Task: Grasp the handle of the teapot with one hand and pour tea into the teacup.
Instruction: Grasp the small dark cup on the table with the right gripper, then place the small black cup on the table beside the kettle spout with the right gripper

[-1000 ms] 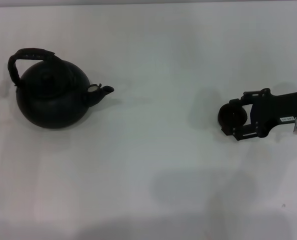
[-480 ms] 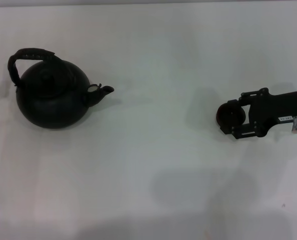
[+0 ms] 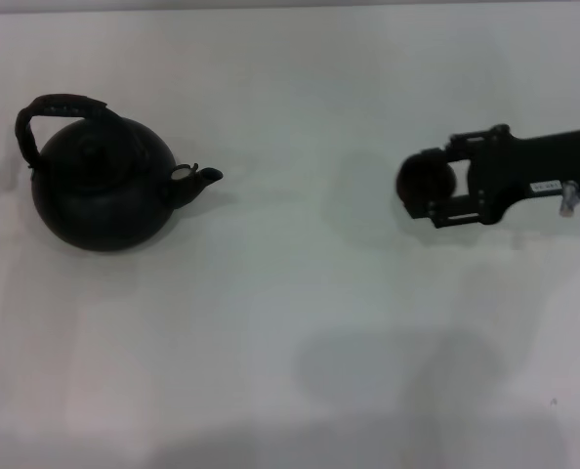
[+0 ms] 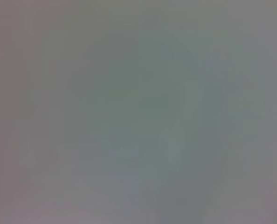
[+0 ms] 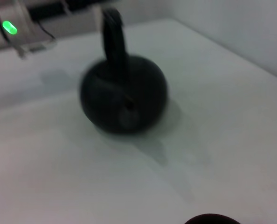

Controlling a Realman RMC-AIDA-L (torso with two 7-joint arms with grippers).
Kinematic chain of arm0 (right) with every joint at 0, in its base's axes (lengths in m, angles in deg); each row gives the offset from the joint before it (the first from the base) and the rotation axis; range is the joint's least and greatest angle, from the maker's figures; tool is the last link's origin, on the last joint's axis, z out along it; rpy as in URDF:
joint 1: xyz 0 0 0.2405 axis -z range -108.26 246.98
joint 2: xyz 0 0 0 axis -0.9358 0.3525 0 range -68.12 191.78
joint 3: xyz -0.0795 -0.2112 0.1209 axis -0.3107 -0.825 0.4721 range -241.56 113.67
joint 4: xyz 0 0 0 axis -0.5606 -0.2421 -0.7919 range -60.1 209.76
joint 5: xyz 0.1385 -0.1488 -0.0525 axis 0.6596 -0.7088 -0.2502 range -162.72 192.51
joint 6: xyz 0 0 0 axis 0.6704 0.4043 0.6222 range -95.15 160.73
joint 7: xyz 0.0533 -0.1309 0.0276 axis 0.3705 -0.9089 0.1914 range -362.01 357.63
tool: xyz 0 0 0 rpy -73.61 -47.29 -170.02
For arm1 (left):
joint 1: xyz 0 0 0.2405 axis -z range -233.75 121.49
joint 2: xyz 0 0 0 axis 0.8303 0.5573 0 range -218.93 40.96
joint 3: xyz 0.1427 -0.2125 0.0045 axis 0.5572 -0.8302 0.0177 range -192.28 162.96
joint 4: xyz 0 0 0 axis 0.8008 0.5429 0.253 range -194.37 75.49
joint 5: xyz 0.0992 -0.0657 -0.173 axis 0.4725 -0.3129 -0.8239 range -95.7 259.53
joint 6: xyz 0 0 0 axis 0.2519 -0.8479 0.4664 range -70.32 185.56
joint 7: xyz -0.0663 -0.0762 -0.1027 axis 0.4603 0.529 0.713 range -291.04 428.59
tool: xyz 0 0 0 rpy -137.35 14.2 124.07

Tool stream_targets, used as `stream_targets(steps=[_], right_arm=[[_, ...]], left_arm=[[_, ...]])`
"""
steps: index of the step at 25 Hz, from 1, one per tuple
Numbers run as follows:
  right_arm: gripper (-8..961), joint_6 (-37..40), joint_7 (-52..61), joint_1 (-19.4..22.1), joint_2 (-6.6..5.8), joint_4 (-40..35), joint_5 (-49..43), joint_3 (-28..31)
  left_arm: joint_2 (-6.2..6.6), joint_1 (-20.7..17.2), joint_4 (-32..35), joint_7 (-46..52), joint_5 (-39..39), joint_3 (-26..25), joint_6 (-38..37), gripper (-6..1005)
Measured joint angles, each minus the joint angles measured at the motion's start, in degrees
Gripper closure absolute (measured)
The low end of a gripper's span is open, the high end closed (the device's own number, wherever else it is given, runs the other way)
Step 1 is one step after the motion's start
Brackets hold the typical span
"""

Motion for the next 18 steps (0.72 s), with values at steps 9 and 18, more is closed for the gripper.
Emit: stream_targets(steps=[9,18], right_arm=[[225,-1.0,0.6,-2.8,0.12,-0.7,9.2,-10.0],[225,8.1,2.5,-5.9,0.47,0.2,14.2,-20.7]], left_arm=[[0.0,0.1,0.0,0.0,0.0,0.0,-0.1,199],[0.0,0.3,-0.1,0.1,0.1,0.1,-0.1,198]])
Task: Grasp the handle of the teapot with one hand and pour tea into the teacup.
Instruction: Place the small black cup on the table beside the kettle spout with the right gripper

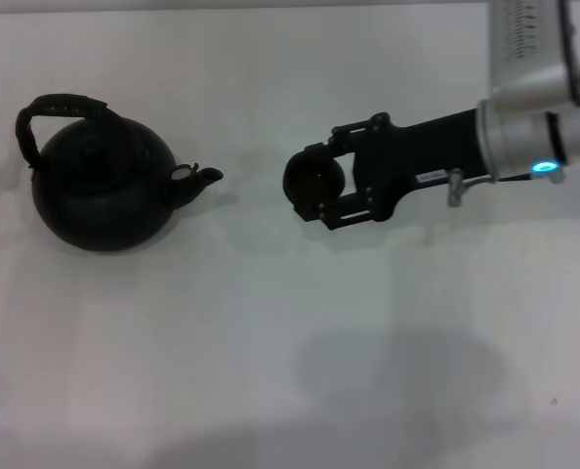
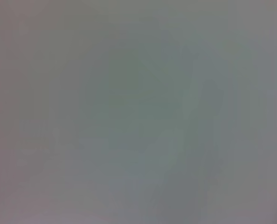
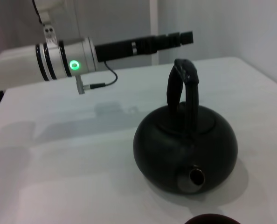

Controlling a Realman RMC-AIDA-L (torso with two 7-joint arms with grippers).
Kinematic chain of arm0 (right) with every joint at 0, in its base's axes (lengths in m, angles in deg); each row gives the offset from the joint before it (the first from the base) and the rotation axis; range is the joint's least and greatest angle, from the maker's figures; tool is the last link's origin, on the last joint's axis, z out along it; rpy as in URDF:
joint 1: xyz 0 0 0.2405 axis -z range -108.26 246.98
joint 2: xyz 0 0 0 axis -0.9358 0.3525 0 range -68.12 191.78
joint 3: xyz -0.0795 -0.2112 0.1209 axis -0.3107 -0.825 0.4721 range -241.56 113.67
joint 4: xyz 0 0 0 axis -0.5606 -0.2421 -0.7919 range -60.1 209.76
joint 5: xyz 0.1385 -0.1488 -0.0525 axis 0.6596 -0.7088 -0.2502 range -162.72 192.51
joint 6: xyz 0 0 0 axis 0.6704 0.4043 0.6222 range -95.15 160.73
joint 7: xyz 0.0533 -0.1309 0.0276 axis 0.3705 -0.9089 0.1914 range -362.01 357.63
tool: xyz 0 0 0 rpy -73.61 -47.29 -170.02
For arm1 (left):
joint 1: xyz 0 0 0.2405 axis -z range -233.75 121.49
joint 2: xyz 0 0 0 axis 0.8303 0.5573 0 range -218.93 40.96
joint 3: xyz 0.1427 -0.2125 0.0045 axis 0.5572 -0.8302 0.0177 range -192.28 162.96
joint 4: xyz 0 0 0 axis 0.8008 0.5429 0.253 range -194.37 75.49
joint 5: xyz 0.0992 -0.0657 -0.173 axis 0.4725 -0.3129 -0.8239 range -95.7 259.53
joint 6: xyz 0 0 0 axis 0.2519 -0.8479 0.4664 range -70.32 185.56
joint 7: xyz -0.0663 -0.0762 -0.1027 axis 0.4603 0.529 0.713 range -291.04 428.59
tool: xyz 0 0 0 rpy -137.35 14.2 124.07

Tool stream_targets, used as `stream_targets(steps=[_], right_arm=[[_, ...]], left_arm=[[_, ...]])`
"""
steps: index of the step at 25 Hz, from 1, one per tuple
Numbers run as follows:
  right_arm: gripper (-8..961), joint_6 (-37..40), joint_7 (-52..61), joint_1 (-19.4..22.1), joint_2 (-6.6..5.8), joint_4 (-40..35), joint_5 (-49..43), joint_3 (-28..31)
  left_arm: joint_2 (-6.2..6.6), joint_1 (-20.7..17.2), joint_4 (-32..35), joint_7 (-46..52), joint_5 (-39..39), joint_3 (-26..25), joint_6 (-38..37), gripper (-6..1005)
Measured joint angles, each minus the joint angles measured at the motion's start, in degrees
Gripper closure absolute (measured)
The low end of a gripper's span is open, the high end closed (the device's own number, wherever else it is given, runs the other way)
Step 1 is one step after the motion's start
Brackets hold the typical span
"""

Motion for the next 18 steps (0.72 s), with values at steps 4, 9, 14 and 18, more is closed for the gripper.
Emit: stream_targets(steps=[4,9,14,18], right_arm=[[224,4.3,0.6,-1.1,0.21,0.0,0.3,-4.0],[224,10.0,1.1,-2.0,0.27,1.1,0.3,-9.3],[225,15.4,1.5,-2.4,0.38,2.1,0.3,-14.4],[225,18.2,2.9,-2.6,0.51,2.1,0.5,-16.2]], left_arm=[[-0.04,0.1,0.0,0.0,0.0,0.0,0.0,198],[-0.09,0.4,0.0,0.0,0.0,0.0,0.0,199],[-0.09,1.3,-0.6,0.0,0.0,0.0,0.1,199],[-0.09,1.6,-0.6,0.0,0.0,0.0,0.2,199]])
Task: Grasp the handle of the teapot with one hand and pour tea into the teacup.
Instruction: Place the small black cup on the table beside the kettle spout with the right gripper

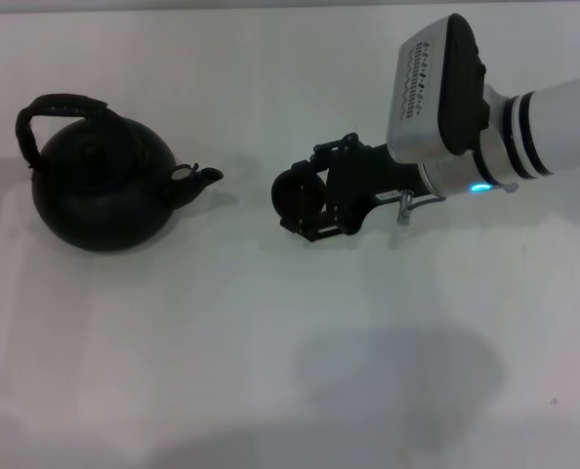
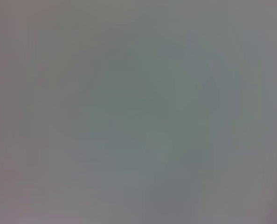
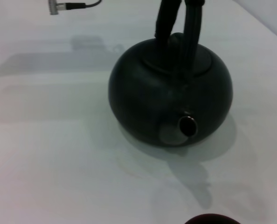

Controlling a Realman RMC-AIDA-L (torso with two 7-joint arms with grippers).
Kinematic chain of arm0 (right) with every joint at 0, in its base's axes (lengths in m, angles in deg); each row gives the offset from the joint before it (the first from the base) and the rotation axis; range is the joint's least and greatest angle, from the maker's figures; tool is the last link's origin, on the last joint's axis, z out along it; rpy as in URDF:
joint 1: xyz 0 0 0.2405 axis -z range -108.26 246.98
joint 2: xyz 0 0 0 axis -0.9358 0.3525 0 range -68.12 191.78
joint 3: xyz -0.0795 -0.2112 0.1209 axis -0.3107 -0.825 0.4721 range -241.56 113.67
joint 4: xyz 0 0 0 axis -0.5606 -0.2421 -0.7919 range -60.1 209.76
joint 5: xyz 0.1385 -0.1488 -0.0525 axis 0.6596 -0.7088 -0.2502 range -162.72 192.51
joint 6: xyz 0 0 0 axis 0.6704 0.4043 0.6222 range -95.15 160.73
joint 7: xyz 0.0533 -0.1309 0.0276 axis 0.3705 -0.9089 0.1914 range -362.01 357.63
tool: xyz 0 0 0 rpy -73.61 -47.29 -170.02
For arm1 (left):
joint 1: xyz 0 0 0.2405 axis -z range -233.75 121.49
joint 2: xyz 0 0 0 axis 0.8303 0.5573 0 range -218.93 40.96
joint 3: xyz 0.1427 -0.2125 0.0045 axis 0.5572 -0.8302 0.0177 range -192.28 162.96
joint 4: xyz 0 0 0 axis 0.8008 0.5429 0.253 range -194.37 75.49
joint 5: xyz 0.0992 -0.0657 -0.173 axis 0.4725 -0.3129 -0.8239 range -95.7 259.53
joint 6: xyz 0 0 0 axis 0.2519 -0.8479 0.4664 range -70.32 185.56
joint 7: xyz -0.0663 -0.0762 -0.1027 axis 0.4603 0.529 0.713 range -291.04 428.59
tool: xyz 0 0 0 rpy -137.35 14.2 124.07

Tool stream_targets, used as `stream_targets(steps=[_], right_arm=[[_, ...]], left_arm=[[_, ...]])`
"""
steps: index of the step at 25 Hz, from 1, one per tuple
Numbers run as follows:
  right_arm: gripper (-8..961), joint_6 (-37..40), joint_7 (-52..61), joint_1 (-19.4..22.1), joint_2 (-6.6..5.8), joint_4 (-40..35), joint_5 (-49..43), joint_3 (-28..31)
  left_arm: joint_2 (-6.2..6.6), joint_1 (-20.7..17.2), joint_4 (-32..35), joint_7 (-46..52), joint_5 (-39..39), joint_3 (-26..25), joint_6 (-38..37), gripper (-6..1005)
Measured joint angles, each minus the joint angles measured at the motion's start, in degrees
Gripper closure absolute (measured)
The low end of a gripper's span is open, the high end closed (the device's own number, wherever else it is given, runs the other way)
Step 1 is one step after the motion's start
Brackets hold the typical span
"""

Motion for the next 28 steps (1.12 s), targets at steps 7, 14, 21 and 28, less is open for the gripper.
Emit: stream_targets(steps=[7,14,21,28], right_arm=[[225,2.6,0.8,-0.5,0.03,1.1,0.1,-1.3],[225,5.8,0.8,-0.7,0.09,2.2,0.1,-3.5],[224,7.0,0.3,-0.6,0.02,2.2,-0.3,-6.0],[224,6.8,0.2,-0.3,-0.03,2.0,0.0,-6.3]], left_arm=[[0.0,0.3,0.0,0.0,0.0,0.0,0.2,199],[0.0,0.3,0.0,0.0,0.0,-0.1,0.2,199],[0.0,0.3,0.0,0.0,0.0,0.0,0.2,199],[0.0,0.3,0.0,0.0,0.0,0.0,0.2,199]])
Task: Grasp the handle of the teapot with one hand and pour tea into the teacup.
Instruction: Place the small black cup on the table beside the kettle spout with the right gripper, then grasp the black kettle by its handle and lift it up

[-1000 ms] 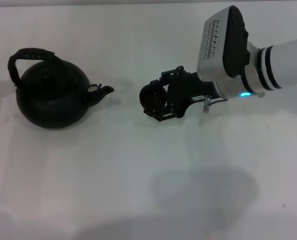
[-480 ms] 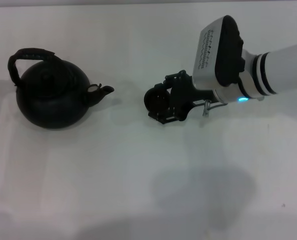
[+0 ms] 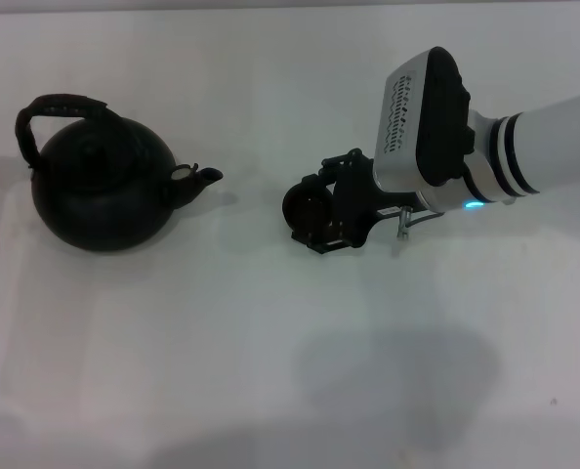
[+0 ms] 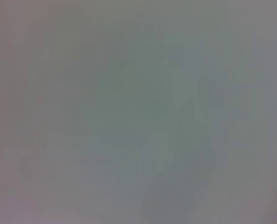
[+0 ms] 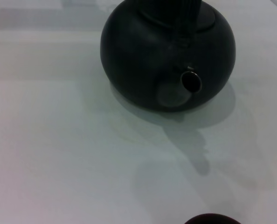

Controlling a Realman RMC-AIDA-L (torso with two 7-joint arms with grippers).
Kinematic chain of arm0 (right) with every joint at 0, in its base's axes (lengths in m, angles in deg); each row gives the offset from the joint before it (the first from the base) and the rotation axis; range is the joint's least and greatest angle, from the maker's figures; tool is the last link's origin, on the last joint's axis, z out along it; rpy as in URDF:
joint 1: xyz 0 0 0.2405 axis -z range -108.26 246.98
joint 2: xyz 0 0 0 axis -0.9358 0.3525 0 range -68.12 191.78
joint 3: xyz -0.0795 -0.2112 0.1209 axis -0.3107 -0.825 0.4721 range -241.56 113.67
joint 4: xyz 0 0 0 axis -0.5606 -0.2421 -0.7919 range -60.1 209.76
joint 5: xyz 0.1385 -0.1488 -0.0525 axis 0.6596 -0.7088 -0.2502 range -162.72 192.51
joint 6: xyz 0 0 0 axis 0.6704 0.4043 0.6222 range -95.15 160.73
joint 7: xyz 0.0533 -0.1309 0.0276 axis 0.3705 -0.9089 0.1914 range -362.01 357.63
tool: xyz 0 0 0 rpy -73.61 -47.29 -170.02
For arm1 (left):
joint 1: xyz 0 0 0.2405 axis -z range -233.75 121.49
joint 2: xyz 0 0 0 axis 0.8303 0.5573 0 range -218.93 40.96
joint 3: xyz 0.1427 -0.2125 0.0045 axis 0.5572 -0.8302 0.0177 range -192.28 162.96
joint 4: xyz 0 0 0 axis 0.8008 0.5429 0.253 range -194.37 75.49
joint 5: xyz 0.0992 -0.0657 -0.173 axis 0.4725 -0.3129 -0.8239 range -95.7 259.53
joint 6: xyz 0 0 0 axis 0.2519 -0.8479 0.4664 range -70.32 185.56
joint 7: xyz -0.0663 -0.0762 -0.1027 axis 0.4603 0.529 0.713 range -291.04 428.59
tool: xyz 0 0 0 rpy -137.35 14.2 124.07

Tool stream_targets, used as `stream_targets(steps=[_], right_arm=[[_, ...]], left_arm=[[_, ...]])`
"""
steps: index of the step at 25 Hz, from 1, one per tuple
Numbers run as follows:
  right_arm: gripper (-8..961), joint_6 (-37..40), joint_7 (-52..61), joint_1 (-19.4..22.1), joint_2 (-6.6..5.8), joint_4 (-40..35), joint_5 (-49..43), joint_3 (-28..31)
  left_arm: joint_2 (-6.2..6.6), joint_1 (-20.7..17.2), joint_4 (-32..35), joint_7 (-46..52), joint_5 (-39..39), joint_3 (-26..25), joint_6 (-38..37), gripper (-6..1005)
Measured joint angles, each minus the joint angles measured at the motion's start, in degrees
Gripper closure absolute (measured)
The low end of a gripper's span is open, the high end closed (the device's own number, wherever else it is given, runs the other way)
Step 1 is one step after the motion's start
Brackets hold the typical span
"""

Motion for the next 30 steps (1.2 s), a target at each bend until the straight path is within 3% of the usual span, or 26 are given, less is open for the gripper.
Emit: stream_targets(steps=[18,23,30], right_arm=[[219,-0.7,0.1,0.1,-0.19,-0.4,0.0,0.5],[77,-0.8,0.1,0.1,-0.22,-0.4,0.5,0.7],[77,-5.1,-0.7,0.3,-0.43,-0.6,2.1,4.9]], left_arm=[[0.0,-0.7,-0.8,0.0,0.0,0.0,0.0,198],[0.0,-0.6,-1.3,0.0,0.0,0.0,-0.1,198],[0.01,-0.8,-1.3,-0.1,0.0,0.0,-0.4,198]])
